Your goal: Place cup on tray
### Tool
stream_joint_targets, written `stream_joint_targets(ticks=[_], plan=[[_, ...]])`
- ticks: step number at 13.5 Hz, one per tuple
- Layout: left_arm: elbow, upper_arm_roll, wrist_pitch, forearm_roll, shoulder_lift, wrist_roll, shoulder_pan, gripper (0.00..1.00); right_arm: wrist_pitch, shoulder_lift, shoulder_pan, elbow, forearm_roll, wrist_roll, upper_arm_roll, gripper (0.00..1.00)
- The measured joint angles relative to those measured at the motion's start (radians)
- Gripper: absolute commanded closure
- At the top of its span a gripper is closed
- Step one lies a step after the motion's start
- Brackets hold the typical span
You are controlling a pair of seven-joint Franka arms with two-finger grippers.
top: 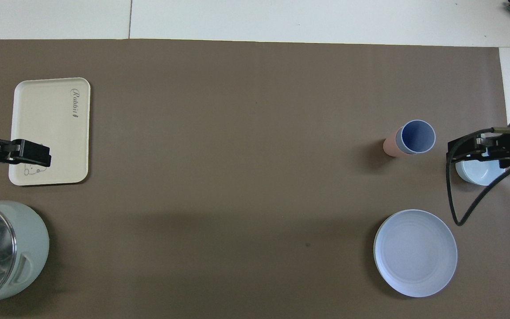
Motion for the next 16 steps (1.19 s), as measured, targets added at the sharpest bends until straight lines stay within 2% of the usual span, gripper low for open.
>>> stream_joint_targets(ticks=[3, 8, 16], plan=[[-0.001, -0.001, -0.003, 0.0, 0.0, 0.0, 0.0, 0.0, -0.004, -0.002, -0.001, 0.0, 0.0, 0.0, 0.0, 0.0], [0.037, 0.001, -0.023, -0.079, -0.01, 0.004, 0.023, 0.0, -0.025, -0.005, -0.005, 0.0, 0.0, 0.0, -0.004, 0.0], [0.063, 0.001, -0.061, -0.013, -0.005, 0.05, 0.025, 0.0, -0.027, -0.037, -0.006, 0.0, 0.0, 0.0, -0.01, 0.0]])
